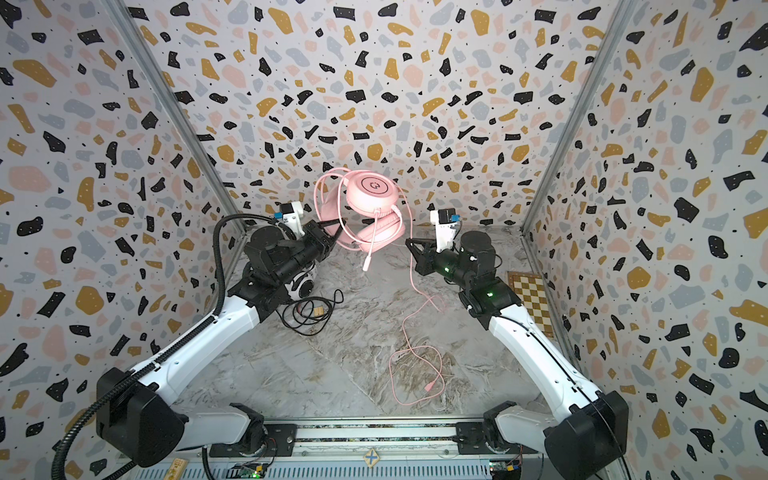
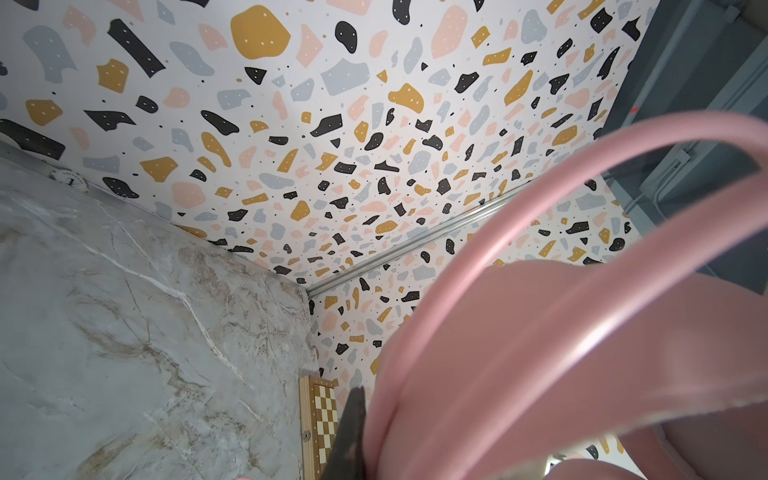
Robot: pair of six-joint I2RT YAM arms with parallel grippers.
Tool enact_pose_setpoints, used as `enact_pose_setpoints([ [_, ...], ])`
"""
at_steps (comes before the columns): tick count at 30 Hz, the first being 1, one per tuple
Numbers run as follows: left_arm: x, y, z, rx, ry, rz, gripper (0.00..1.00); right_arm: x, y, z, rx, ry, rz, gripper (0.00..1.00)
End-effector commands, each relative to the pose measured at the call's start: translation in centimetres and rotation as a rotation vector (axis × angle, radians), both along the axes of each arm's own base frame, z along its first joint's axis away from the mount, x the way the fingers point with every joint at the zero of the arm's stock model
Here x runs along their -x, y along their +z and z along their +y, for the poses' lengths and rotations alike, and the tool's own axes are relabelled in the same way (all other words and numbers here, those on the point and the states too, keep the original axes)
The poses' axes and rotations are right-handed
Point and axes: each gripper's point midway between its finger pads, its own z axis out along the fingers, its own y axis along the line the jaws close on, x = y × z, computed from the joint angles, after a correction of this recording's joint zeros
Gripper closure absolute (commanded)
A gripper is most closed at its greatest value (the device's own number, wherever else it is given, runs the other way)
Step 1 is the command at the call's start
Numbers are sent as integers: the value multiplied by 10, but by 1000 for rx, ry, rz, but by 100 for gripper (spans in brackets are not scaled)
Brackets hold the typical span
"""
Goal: Wrap the headphones
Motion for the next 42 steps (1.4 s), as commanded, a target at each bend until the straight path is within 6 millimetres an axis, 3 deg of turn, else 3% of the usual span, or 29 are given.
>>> enact_pose_setpoints([
  [1, 8, 53, 7, 118, 16, -135, 100, 10, 22, 20, -62, 51, -51, 99],
  [14, 6, 75, 30, 184, 139, -157, 100, 26, -32, 44, -70, 125, 30, 96],
  [19, 6, 74, 38, 207, 182, -148, 100, 41, -40, 61, -95, 215, 21, 88],
  [26, 9, 83, 42, 182, 202, -163, 100, 39, -59, 72, -112, 264, 22, 76],
  [32, 12, 95, 47, 151, 222, -187, 100, 34, -88, 82, -75, 297, 46, 62],
  [36, 10, 100, 49, 119, 243, -194, 100, 36, -107, 85, -43, 319, 61, 59],
  [42, 5, 105, 53, 71, 282, -199, 100, 37, -154, 76, 58, 293, 91, 55],
])
